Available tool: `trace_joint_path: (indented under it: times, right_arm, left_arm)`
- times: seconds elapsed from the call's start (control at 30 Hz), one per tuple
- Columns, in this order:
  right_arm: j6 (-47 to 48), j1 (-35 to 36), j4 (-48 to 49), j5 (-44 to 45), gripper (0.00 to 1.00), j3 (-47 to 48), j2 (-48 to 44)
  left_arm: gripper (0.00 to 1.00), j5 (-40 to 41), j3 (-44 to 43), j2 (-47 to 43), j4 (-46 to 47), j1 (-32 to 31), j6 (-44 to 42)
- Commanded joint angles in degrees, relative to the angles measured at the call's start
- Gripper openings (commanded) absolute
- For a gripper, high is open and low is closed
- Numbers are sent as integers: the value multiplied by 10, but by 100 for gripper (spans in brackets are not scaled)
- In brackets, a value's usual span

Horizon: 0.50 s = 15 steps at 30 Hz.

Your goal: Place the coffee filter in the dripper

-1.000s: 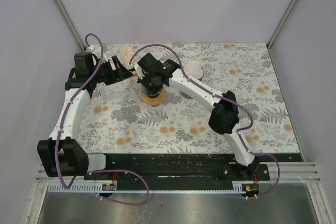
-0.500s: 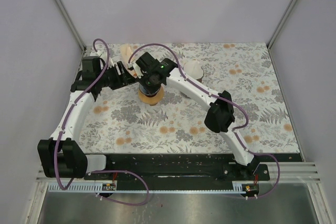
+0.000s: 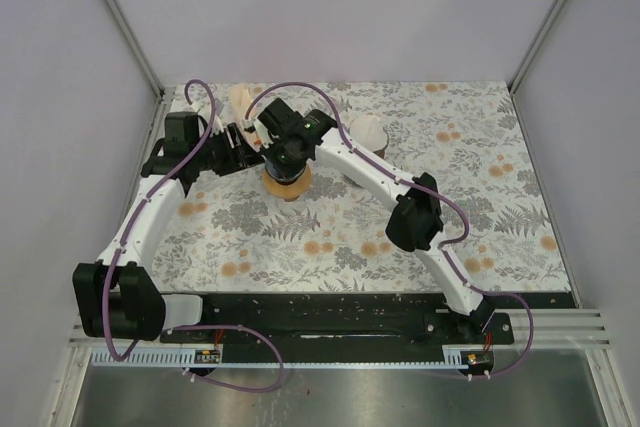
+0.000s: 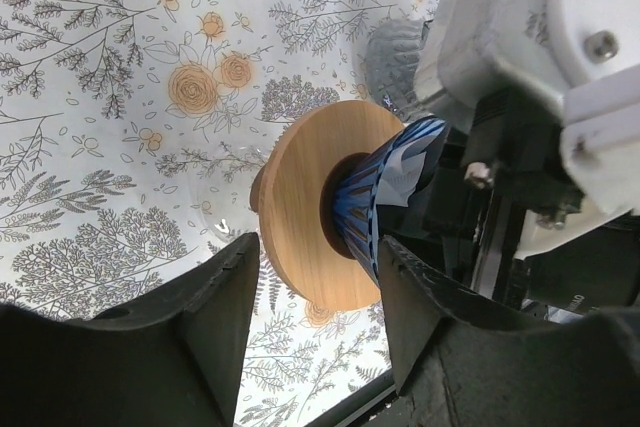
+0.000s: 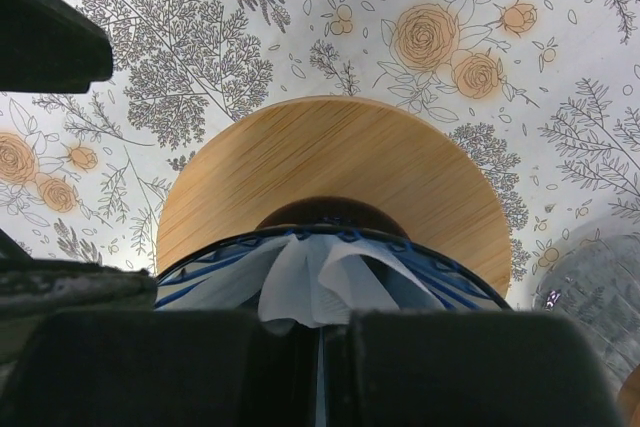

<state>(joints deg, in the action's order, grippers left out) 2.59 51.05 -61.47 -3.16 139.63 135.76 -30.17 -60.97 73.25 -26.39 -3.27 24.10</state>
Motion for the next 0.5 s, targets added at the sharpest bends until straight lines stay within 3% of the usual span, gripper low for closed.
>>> trace_joint_path:
  times: [0.0,0.47]
  right_arm:
    - [-22,-2,-37,-37,0,-6,63]
    - [-46,-2,-62,-51,0,28,88]
  left_arm:
    - [54,8,11,1,31,-7,12]
    - [55,-11,19,5,50,-14,23]
